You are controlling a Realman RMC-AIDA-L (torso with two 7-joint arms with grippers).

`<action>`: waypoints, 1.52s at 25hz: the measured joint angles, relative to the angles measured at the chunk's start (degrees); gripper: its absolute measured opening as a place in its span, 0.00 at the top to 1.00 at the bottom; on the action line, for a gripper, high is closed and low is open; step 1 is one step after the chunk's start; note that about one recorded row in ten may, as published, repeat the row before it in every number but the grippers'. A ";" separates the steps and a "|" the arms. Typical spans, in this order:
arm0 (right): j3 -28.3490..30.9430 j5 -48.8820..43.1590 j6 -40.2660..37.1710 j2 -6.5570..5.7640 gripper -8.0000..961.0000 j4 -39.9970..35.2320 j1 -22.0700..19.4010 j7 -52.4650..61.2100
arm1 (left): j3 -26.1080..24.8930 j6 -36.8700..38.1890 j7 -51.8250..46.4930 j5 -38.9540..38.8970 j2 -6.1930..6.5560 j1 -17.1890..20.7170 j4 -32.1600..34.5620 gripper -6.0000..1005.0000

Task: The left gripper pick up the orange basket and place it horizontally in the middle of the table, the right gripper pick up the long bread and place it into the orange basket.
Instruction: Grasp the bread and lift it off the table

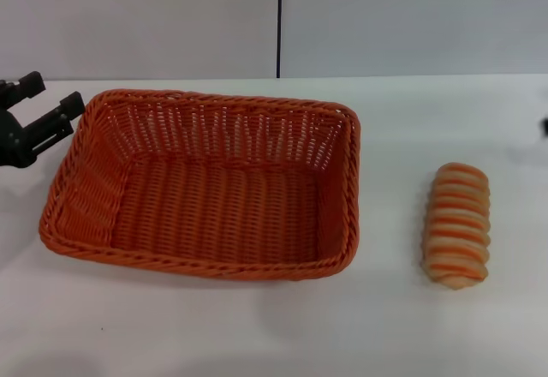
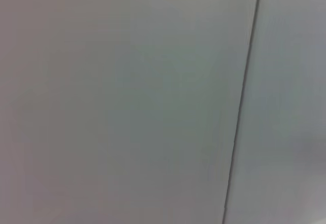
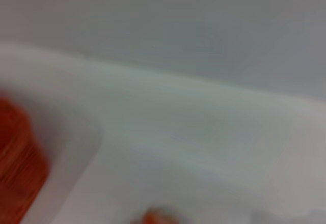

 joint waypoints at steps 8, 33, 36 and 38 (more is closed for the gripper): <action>-5.16 -0.42 2.83 -0.80 0.34 13.41 4.72 -0.06 | -0.08 5.32 14.59 -10.92 0.09 -0.22 -10.15 0.33; -7.96 3.97 14.31 1.74 0.45 22.54 4.64 -6.68 | -1.52 8.86 14.23 -11.22 0.31 -0.98 -10.46 0.33; -8.05 4.82 14.09 1.77 0.56 22.45 4.50 -7.03 | -1.63 9.16 14.06 -11.22 0.29 -0.98 -10.47 0.33; -7.99 5.10 13.93 1.79 0.62 22.22 4.44 -7.01 | -1.69 9.22 13.82 -11.22 0.28 -0.97 -10.47 0.33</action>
